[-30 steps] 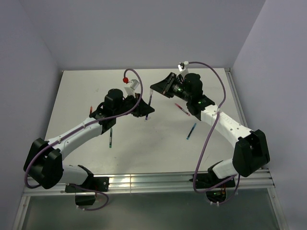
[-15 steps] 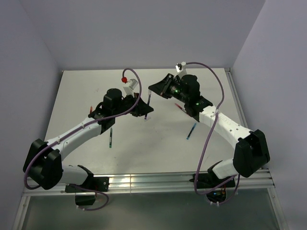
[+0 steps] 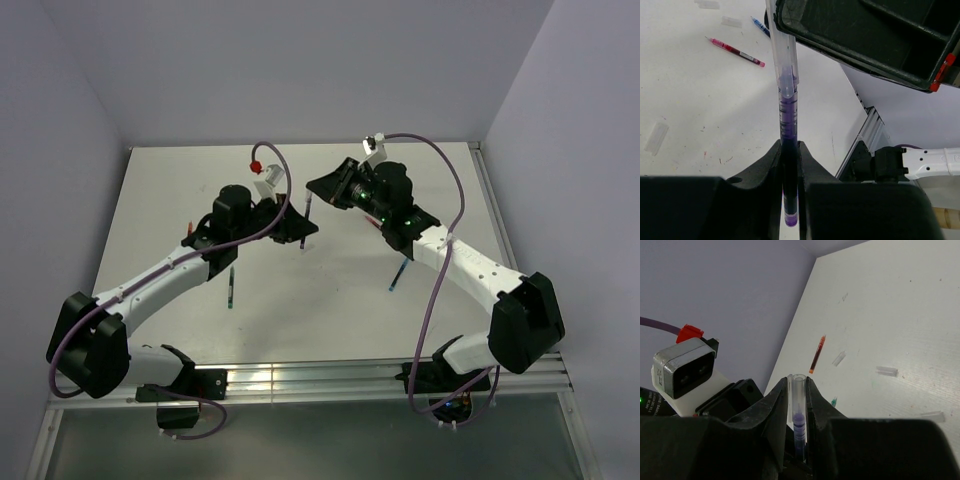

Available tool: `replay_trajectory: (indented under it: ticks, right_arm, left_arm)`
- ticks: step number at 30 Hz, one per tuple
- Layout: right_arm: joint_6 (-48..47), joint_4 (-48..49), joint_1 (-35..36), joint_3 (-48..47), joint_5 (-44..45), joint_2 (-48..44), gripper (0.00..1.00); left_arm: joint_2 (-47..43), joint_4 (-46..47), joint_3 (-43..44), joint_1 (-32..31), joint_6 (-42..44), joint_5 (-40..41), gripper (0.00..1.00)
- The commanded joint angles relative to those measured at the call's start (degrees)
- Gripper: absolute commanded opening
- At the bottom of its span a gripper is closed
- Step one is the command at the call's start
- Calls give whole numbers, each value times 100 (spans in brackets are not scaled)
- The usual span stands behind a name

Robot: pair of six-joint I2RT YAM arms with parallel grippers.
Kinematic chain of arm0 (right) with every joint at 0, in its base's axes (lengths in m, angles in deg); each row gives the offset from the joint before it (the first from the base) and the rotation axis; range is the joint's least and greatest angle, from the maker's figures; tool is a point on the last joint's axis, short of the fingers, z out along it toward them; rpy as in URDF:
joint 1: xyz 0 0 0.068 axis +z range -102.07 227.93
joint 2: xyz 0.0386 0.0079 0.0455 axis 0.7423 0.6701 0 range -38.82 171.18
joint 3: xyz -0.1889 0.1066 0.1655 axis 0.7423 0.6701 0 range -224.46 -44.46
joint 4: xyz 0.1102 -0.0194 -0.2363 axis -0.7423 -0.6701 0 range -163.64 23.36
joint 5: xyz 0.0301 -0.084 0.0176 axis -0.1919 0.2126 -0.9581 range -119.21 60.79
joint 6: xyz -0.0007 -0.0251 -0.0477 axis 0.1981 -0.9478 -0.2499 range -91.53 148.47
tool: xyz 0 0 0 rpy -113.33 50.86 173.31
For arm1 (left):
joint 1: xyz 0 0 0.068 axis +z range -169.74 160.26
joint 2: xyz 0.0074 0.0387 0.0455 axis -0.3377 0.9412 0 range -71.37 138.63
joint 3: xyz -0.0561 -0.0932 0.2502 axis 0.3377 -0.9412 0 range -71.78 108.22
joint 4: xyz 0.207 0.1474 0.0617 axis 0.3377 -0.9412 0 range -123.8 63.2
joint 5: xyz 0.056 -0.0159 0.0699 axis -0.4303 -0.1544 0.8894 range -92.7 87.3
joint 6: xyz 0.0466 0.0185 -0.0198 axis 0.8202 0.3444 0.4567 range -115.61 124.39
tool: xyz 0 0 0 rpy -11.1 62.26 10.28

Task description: Insert the pens into the pen caps

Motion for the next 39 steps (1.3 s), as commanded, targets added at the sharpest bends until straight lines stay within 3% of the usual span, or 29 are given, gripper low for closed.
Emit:
replay_trajectory:
  ticks: [1,23,39]
  right_arm:
    - [-95,173,167,64,-37,-177,0]
    - [-244,296,607,3,-248,-54,0]
    - [-622,261,1002,319,-617,-247,0]
  left_arm:
    - [-251,557,11,56,-93,-57,0]
    - [-620,909,-209,381,-331,49,0]
    - [-945,962,-437,399,-41,294,0]
